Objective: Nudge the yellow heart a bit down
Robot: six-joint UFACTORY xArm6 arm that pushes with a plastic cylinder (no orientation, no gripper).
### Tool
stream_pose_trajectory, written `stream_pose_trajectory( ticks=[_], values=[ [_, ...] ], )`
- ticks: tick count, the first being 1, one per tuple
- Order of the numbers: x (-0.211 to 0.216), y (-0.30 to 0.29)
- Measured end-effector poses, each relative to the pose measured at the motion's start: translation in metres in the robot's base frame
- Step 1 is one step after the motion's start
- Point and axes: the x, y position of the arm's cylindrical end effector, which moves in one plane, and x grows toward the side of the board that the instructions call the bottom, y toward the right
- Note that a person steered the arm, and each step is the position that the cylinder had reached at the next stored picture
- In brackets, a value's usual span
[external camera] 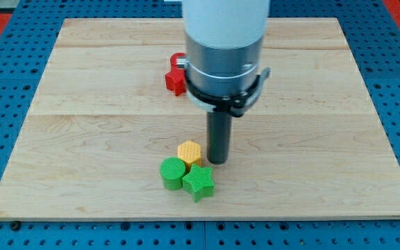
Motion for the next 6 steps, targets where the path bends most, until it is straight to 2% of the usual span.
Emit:
stream_pose_trajectory(
  ticks=[1,2,3,4,5,6],
  values=[
    [-0.014,0.065],
    [-0.037,0.175],
    [-0.090,0.268],
    [-0.168,0.296],
    [-0.250,0.299],
    [-0.293,0.259]
  ],
)
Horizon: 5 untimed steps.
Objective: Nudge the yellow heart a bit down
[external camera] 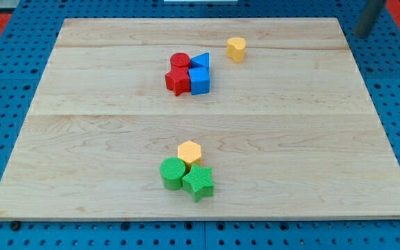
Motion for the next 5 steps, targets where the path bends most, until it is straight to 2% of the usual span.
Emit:
stream_pose_trajectory(
  ticks=[2,4,5],
  values=[
    [0.009,-0.162],
    [0.011,-0.189],
    [0.020,-0.225]
  ],
)
